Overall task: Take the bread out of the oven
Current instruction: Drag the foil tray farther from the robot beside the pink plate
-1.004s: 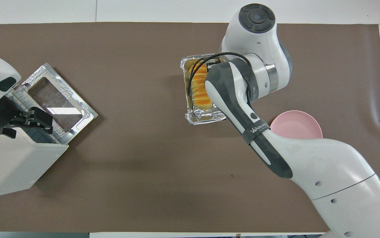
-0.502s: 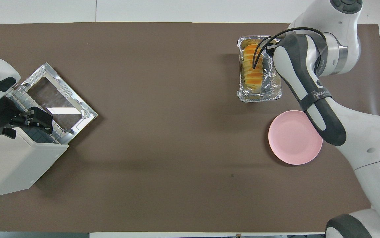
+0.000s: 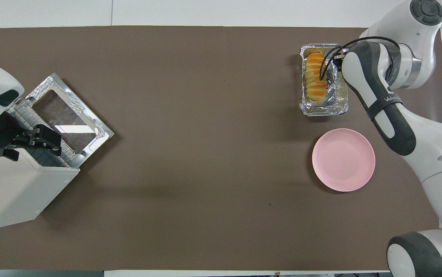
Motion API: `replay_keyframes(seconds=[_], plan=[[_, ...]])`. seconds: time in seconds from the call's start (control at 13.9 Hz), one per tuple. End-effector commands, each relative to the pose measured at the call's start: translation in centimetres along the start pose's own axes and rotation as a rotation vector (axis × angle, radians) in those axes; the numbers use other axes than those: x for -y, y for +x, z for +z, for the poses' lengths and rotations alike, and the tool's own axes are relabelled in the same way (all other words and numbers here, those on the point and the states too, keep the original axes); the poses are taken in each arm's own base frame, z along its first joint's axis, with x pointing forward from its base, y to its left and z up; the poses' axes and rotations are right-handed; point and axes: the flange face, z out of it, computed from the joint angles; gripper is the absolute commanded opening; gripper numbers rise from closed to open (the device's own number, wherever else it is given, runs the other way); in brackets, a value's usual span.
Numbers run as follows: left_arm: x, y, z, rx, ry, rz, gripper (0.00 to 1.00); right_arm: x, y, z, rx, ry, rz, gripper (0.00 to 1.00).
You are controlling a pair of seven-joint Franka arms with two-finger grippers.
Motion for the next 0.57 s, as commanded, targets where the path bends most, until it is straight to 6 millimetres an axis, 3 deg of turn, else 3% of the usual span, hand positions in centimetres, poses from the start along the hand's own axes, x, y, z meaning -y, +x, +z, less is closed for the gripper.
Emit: replay_keyframes(seconds=[0.0,0.14,0.22,0.29,0.5], plan=[[0.2,-0.5,-0.3,-0.020,-0.001,-0.003,1.00,0.1,0.3,-0.2,-0.014,0.018,-0.021,0.00],[0.2,-0.5,-0.3,-0.019,-0.002,-0.005,1.00,0.3,0.5,-0.6,-0.037,0.018,-0.022,0.00],[0.2,-0.5,-0.3,-0.019,-0.001,-0.003,1.00,0.2,0.5,-1.1,-0.049,0.017,-0.025,0.54],[0.2,-0.5,-0.3,-0.020,-0.001,-0.003,1.00,0.2,0.4,-1.6,-0.042,0.014,-0.037,1.00],[0.2,-0.5,-0.3,-0.020,-0.001,-0.003,1.00,1.2,-0.7,-3.4,0.010,-0.032,-0.079,1.00]])
